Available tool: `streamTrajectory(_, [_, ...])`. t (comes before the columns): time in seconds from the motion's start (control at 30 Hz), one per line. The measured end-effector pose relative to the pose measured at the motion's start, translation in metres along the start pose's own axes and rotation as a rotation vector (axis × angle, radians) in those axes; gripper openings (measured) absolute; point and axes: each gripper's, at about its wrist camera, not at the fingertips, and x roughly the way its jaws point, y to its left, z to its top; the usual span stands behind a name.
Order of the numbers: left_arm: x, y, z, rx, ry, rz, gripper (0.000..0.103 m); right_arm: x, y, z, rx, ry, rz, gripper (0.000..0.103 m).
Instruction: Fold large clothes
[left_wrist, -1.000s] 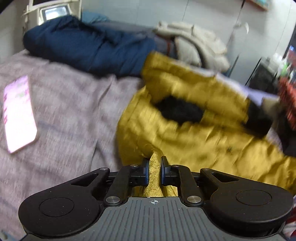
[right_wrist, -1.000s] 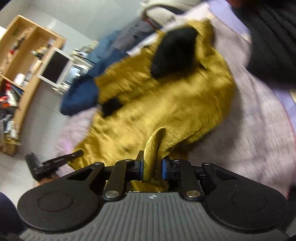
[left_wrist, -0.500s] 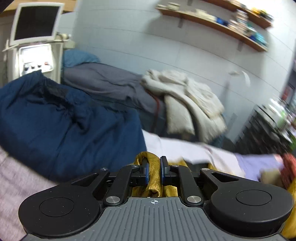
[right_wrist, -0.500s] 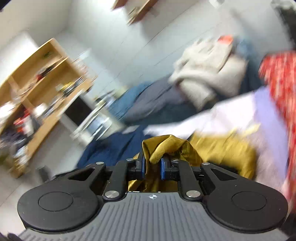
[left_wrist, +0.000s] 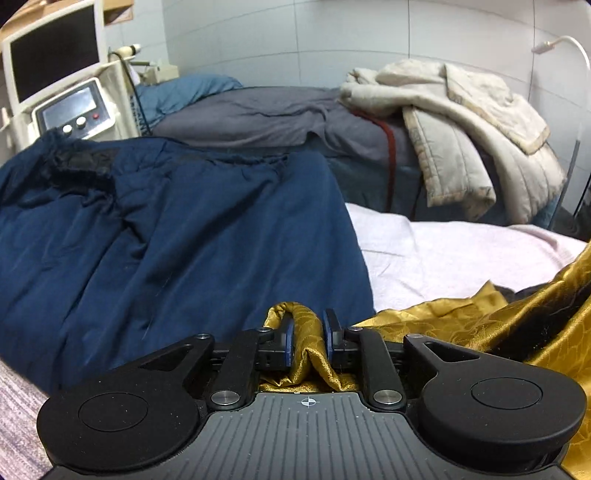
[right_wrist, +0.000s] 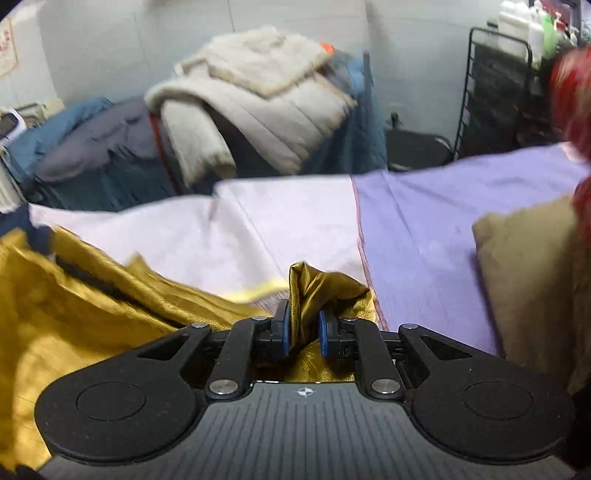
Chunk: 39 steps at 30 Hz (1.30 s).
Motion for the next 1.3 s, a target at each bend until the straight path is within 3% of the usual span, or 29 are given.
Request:
streamTrajectory(0.13, [-0.001, 0.022, 0.005, -0.134, 0.0, -0.073, 0.065, 0.015, -0.011, -0.011, 0.034, 0.026, 0.014, 0.024])
streamTrajectory(0.2, [-0.007, 0.035, 0.008, -0.215, -0.003, -0.117, 0.09, 0.013, -0.015, -0.011, 0.044, 0.011, 0.025, 0.032])
streamTrajectory(0.23, [-0.01, 0.04, 0.009, -0.249, -0.008, -0.132, 0.101, 0.01, -0.018, -0.01, 0.061, 0.006, 0.037, 0.043])
streamTrajectory(0.27, [-0.016, 0.044, 0.011, -0.269, -0.029, -0.12, 0.103, 0.007, -0.021, -0.009, 0.083, -0.001, 0.046, 0.068])
streamTrajectory(0.33, [-0.035, 0.048, 0.014, -0.274, -0.122, -0.018, 0.103, -0.004, -0.027, -0.003, 0.125, -0.04, -0.006, 0.103])
streamTrajectory(0.4, [-0.055, 0.054, 0.014, -0.26, -0.22, 0.032, 0.103, -0.014, -0.035, 0.002, 0.152, -0.09, -0.021, 0.101])
streamTrajectory(0.5, [-0.074, 0.058, 0.011, -0.246, -0.214, 0.02, 0.103, -0.03, -0.036, 0.005, 0.145, -0.091, -0.052, 0.101])
streamTrajectory(0.63, [-0.111, 0.047, -0.005, -0.139, -0.295, -0.01, 0.103, -0.085, -0.018, -0.009, 0.058, -0.236, -0.007, 0.101])
streamTrajectory(0.7, [-0.125, 0.035, -0.015, -0.047, -0.342, -0.037, 0.103, -0.109, -0.005, -0.018, -0.032, -0.299, 0.067, 0.102])
streamTrajectory(0.77, [-0.131, 0.022, -0.02, 0.052, -0.336, -0.048, 0.103, -0.124, 0.013, -0.026, -0.169, -0.328, 0.135, 0.102])
streamTrajectory(0.87, [-0.122, 0.01, -0.019, 0.152, -0.3, -0.029, 0.103, -0.128, 0.033, -0.034, -0.377, -0.364, 0.086, 0.102])
streamTrajectory(0.93, [-0.11, 0.01, -0.015, 0.181, -0.27, -0.025, 0.103, -0.117, 0.034, -0.033, -0.442, -0.334, 0.05, 0.102])
streamTrajectory(1.0, [-0.09, 0.018, -0.012, 0.182, -0.237, -0.024, 0.103, -0.098, 0.027, -0.026, -0.422, -0.242, 0.064, 0.102])
streamTrajectory(1.1, [-0.06, 0.035, -0.012, 0.126, -0.118, -0.087, 0.103, -0.071, 0.008, -0.016, -0.294, -0.147, 0.124, 0.102])
streamTrajectory(1.2, [-0.047, 0.037, -0.016, 0.134, -0.083, -0.196, 0.103, -0.039, -0.014, -0.003, -0.107, -0.019, 0.178, 0.1])
streamTrajectory(1.23, [-0.045, 0.034, -0.018, 0.151, -0.078, -0.227, 0.103, -0.029, -0.02, -0.005, -0.041, 0.034, 0.208, 0.095])
streamTrajectory(1.27, [-0.045, 0.031, -0.019, 0.168, -0.07, -0.252, 0.103, -0.022, -0.027, -0.007, 0.014, 0.076, 0.248, 0.073])
streamTrajectory(1.3, [-0.043, 0.027, -0.02, 0.184, -0.056, -0.252, 0.097, -0.018, -0.031, -0.009, 0.058, 0.106, 0.297, 0.032])
